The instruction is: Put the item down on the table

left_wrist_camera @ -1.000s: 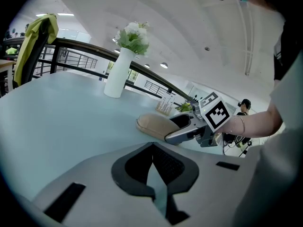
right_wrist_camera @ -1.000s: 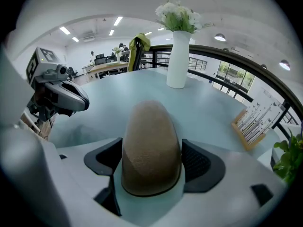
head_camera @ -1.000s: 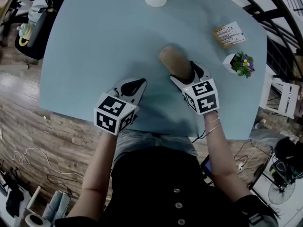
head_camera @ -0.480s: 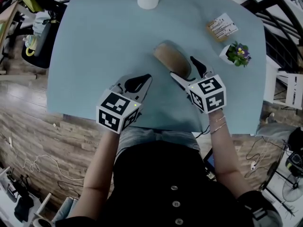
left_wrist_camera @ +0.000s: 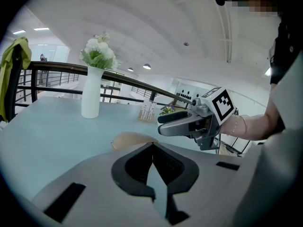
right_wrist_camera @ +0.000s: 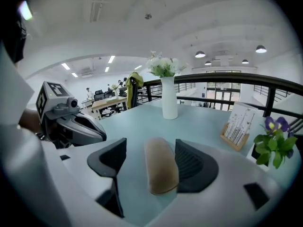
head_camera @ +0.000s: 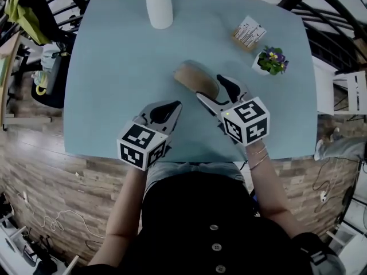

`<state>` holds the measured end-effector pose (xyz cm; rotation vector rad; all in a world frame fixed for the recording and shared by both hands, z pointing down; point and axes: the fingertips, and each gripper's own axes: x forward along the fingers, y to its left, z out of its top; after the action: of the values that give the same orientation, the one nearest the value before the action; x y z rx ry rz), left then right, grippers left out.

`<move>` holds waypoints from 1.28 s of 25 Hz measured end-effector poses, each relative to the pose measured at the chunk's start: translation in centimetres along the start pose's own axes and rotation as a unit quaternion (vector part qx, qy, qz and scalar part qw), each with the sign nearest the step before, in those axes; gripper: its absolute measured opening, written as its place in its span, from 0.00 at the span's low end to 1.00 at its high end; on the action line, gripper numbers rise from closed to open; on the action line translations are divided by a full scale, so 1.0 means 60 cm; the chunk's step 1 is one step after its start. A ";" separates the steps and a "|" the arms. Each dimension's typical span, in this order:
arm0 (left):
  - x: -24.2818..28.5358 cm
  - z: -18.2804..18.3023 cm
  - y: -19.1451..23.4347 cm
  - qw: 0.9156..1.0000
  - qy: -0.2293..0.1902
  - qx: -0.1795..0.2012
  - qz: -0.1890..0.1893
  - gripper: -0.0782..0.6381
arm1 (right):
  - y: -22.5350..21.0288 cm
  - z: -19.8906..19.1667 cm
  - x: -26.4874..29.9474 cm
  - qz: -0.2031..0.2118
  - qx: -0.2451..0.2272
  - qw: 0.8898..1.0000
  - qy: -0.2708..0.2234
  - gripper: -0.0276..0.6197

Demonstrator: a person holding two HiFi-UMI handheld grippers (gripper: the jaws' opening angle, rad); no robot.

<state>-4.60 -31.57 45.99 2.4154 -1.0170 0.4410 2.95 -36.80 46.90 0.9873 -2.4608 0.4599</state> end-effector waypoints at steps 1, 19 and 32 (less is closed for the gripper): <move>0.003 0.003 -0.006 1.000 0.000 0.007 -0.004 0.13 | -0.002 0.007 -0.008 -0.007 0.001 1.000 -0.010 0.54; 0.042 0.072 -0.063 0.997 -0.034 0.056 -0.047 0.13 | -0.005 0.049 -0.102 -0.034 0.046 0.993 -0.108 0.12; 0.046 0.063 -0.072 0.996 -0.032 0.066 -0.047 0.13 | 0.027 0.030 -0.105 -0.012 0.063 0.990 -0.123 0.05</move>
<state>0.79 -32.59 42.81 2.5974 -0.9223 0.4110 5.35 -32.98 41.89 1.1864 -2.6614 0.5182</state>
